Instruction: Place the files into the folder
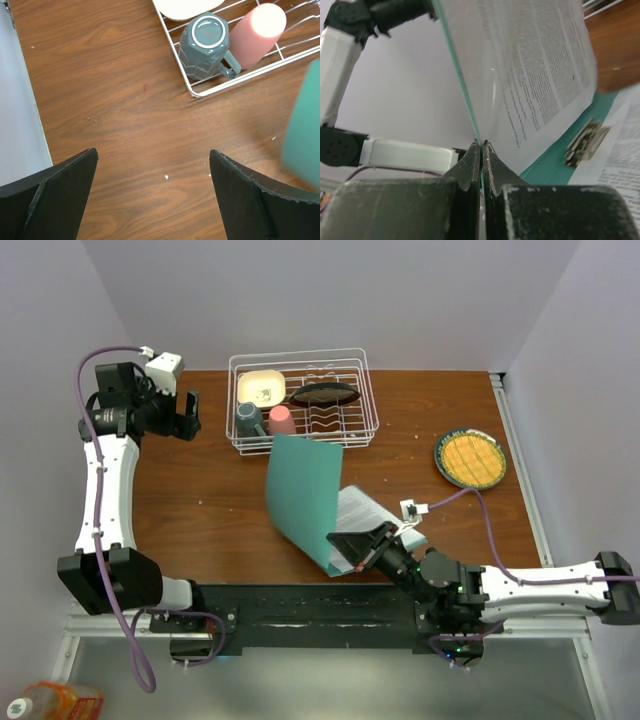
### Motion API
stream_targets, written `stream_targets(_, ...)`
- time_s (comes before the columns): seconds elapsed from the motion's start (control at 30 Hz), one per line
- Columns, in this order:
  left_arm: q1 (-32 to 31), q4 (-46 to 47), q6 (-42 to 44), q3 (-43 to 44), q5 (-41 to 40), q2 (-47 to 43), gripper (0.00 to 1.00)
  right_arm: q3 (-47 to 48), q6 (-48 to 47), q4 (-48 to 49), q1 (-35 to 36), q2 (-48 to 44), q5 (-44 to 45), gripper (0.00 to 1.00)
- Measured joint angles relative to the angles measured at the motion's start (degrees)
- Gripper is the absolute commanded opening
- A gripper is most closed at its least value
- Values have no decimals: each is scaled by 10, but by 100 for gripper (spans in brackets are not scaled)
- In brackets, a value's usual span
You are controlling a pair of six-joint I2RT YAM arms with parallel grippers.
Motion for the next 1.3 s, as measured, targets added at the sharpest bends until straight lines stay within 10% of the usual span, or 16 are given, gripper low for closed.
stream_targets(0.2,0,2,1,-23,3,-17,100,71,5,-33,3,42,-9,0)
stream_targets(0.53,0,1,11,-35,22,-23,100,179,186,-360,3,140,46,0)
stream_targets(0.67,0,-9,21,-42,24,-22,100,229,217,-462,3,232,39,61)
stream_targets(0.77,0,-12,23,-43,25,-21,100,251,225,-528,3,268,35,68)
stream_targets(0.87,0,-13,27,-43,27,-19,100,265,216,-570,3,280,29,54)
stream_targets(1.03,0,-21,33,-43,28,-15,100,277,122,-559,3,294,9,42)
stream_targets(1.3,0,-26,40,-44,29,-14,100,348,-215,-448,2,458,-71,78)
